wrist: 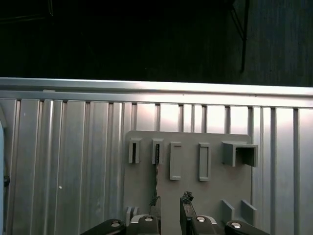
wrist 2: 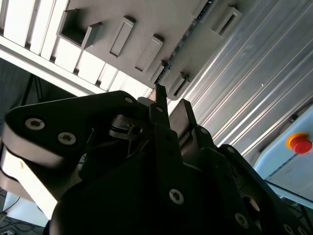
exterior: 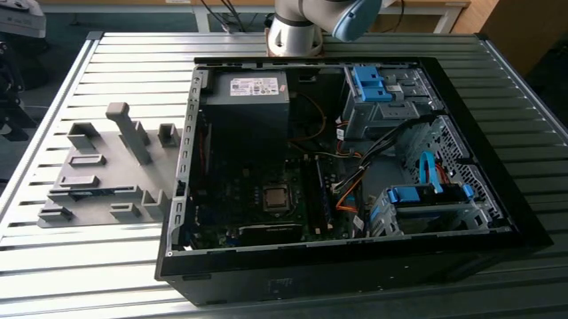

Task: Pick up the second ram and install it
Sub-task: 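Pick up the second ram and move it above second insertion slot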

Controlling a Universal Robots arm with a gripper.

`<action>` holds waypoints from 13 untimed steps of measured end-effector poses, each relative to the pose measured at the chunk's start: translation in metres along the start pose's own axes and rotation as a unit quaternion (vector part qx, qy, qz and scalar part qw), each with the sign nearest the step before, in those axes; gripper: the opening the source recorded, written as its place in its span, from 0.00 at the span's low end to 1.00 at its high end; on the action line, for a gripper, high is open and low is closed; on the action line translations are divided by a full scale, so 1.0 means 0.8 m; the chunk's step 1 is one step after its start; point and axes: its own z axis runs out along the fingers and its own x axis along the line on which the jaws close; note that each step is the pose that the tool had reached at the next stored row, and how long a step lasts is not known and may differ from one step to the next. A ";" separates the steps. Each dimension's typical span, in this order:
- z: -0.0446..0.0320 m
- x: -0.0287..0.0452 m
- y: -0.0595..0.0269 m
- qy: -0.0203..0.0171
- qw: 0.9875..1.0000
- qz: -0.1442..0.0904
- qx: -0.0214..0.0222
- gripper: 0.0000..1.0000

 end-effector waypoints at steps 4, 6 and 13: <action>0.0001 0.0000 0.000 0.000 1.000 -0.006 0.000 0.30; 0.0005 0.0000 0.000 0.001 0.999 -0.046 -0.001 0.30; 0.0006 0.0000 0.000 0.002 0.998 -0.067 -0.001 0.30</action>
